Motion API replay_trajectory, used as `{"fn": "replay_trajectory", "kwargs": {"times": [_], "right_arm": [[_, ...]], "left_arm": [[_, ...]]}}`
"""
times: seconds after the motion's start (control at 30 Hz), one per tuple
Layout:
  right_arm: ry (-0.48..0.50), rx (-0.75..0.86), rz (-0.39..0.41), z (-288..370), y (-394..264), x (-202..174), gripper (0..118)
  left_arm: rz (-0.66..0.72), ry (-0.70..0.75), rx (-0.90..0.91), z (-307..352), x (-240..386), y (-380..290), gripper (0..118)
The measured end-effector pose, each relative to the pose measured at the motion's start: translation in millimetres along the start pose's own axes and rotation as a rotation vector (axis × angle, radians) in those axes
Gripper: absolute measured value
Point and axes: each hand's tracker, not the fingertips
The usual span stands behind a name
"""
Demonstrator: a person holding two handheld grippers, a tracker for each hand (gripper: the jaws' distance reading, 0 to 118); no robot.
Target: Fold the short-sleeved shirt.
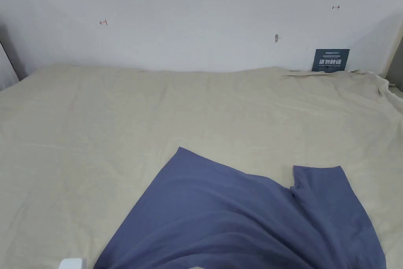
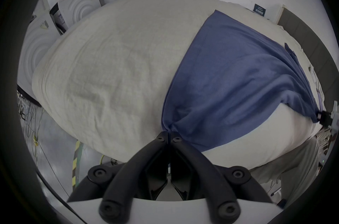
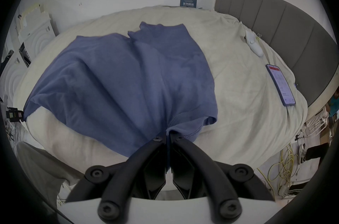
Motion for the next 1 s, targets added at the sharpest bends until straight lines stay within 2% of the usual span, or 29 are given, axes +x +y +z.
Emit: {"fn": "replay_trajectory", "kwargs": {"times": [0.03,0.07,0.1,0.17,0.2,0.23,0.27,0.3,0.33,0.6,0.7,0.77,0.8,0.83,0.87,0.9,0.93,0.97,1.0], "right_arm": [[-0.001,-0.004,0.001,2,0,-3,4],[-0.002,-0.003,0.000,5,1,-3,8],[-0.002,-0.001,-0.005,8,4,-2,17],[-0.005,0.004,-0.006,16,10,0,21],[-0.008,0.031,0.016,23,15,-1,33],[-0.025,0.077,0.050,31,20,-3,60],[-0.037,0.104,0.069,37,25,-5,79],[-0.050,0.146,0.084,59,35,-13,92],[-0.053,0.196,0.082,70,42,-15,99],[-0.032,0.479,0.027,135,89,-15,99],[-0.034,0.510,0.012,146,103,-16,99],[-0.029,0.542,0.002,148,108,-16,98],[-0.033,0.545,-0.003,148,111,-16,97],[-0.041,0.548,-0.005,147,114,-16,86],[-0.042,0.556,-0.003,147,115,-16,70],[-0.050,0.566,0.001,146,117,-17,46],[-0.065,0.574,0.003,144,119,-18,14],[-0.068,0.574,0.002,140,122,-18,1],[-0.066,0.573,0.001,137,125,-16,1]], "left_arm": [[0.010,0.001,-0.006,-1,1,1,0],[0.020,0.009,-0.006,1,2,2,5],[0.026,0.004,-0.004,3,2,5,13],[0.034,-0.011,-0.002,10,5,10,22],[0.030,-0.023,0.001,15,7,14,33],[0.026,-0.030,0.007,21,12,18,67],[0.023,-0.032,0.018,25,16,23,90],[0.025,-0.030,0.043,32,20,28,107],[0.026,-0.034,0.095,40,24,35,116],[0.011,-0.113,0.391,99,65,94,116],[0.014,-0.121,0.473,111,81,117,116],[0.016,-0.163,0.531,112,90,130,110],[0.010,-0.186,0.552,112,93,136,101],[0.002,-0.202,0.574,111,97,142,79],[-0.006,-0.214,0.587,109,101,147,56],[-0.006,-0.220,0.595,105,105,154,29],[-0.006,-0.226,0.598,100,109,159,2],[-0.009,-0.243,0.598,96,112,166,0],[-0.006,-0.250,0.596,90,115,173,0]]}}
